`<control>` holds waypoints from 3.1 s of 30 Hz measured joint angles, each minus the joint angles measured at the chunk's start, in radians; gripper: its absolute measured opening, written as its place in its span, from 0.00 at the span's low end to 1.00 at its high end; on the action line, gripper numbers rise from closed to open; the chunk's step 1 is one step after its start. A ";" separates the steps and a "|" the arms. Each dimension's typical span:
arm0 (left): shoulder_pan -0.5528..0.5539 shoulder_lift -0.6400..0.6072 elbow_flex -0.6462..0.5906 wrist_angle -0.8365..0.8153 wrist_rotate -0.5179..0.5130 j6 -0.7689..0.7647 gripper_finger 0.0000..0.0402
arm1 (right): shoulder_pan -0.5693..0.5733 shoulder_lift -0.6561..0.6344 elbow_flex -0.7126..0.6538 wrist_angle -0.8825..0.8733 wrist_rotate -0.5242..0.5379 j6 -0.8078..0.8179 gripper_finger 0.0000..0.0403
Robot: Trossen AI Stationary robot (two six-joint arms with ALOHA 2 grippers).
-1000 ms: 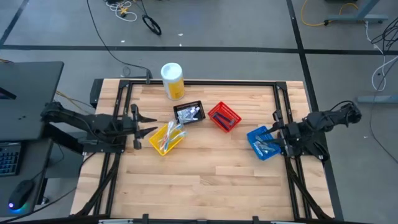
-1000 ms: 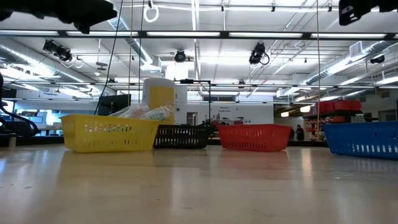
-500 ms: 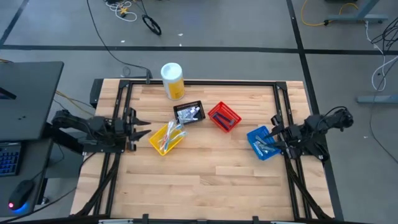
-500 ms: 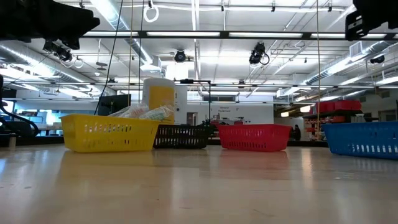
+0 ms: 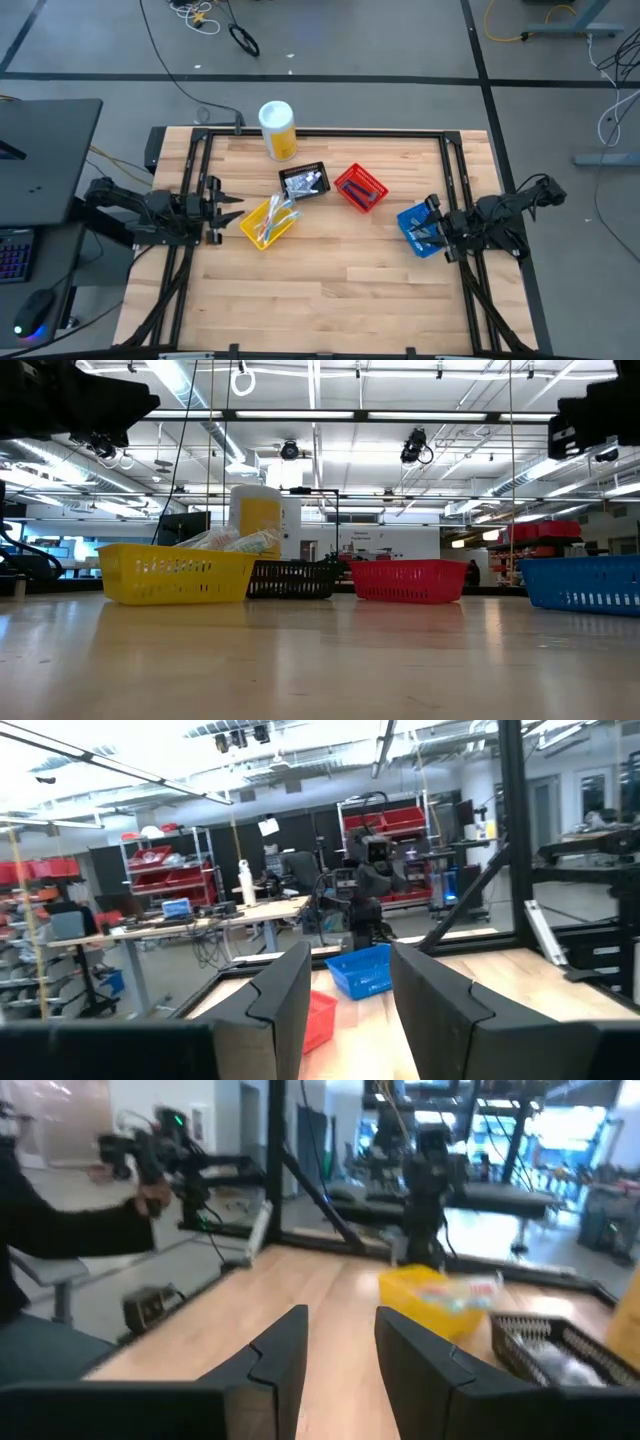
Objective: Pick & Place Travel size toiletries
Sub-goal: Return to Home Position
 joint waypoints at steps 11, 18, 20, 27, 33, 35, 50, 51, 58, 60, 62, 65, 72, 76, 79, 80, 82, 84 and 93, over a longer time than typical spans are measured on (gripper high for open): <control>0.000 0.001 0.000 -0.004 -0.028 0.049 0.36 | 0.000 0.020 -0.076 0.083 0.041 0.099 0.32; 0.000 0.001 -0.001 -0.006 -0.029 0.052 0.36 | 0.000 0.020 -0.076 0.084 0.041 0.105 0.32; 0.000 0.001 -0.001 -0.006 -0.029 0.049 0.36 | 0.000 0.020 -0.076 0.090 0.041 0.114 0.32; 0.000 0.001 -0.001 -0.006 -0.029 0.049 0.36 | 0.000 0.021 -0.076 0.090 0.041 0.114 0.32; 0.000 0.001 -0.001 -0.006 -0.029 0.051 0.36 | 0.000 0.021 -0.076 0.090 0.041 0.114 0.32; 0.000 0.001 -0.001 -0.006 -0.029 0.049 0.36 | 0.000 0.021 -0.076 0.090 0.041 0.114 0.32; 0.000 0.001 -0.002 -0.006 -0.029 0.049 0.36 | 0.000 0.021 -0.075 0.090 0.041 0.114 0.32; 0.000 0.001 -0.002 -0.006 -0.029 0.051 0.36 | 0.000 0.021 -0.075 0.090 0.041 0.114 0.32; 0.000 0.001 -0.002 -0.006 -0.029 0.049 0.36 | 0.000 0.021 -0.074 0.090 0.041 0.114 0.32; 0.000 0.001 -0.002 -0.006 -0.029 0.051 0.36 | 0.000 0.021 -0.074 0.090 0.041 0.114 0.32; 0.000 0.001 -0.002 -0.006 -0.029 0.054 0.36 | 0.000 0.021 -0.074 0.090 0.041 0.114 0.32; 0.000 0.001 -0.002 -0.006 -0.029 0.050 0.36 | 0.000 0.021 -0.074 0.090 0.041 0.114 0.32; 0.000 0.001 -0.002 -0.006 -0.029 0.057 0.36 | 0.000 0.021 -0.074 0.090 0.041 0.114 0.32; 0.000 0.001 -0.002 -0.006 -0.029 0.050 0.36 | 0.000 0.021 -0.074 0.090 0.041 0.114 0.32; 0.000 0.001 -0.002 -0.006 -0.029 0.054 0.36 | 0.000 0.021 -0.074 0.089 0.041 0.114 0.32; 0.000 0.001 -0.002 -0.006 -0.029 0.053 0.36 | 0.000 0.021 -0.074 0.089 0.041 0.114 0.32; 0.000 0.001 -0.002 -0.005 -0.029 0.049 0.36 | 0.000 0.021 -0.074 0.089 0.041 0.114 0.32; 0.000 0.001 -0.002 -0.006 -0.029 0.051 0.36 | 0.000 0.021 -0.074 0.090 0.041 0.114 0.32; 0.000 0.001 -0.002 -0.006 -0.029 0.054 0.36 | 0.000 0.021 -0.074 0.089 0.041 0.114 0.32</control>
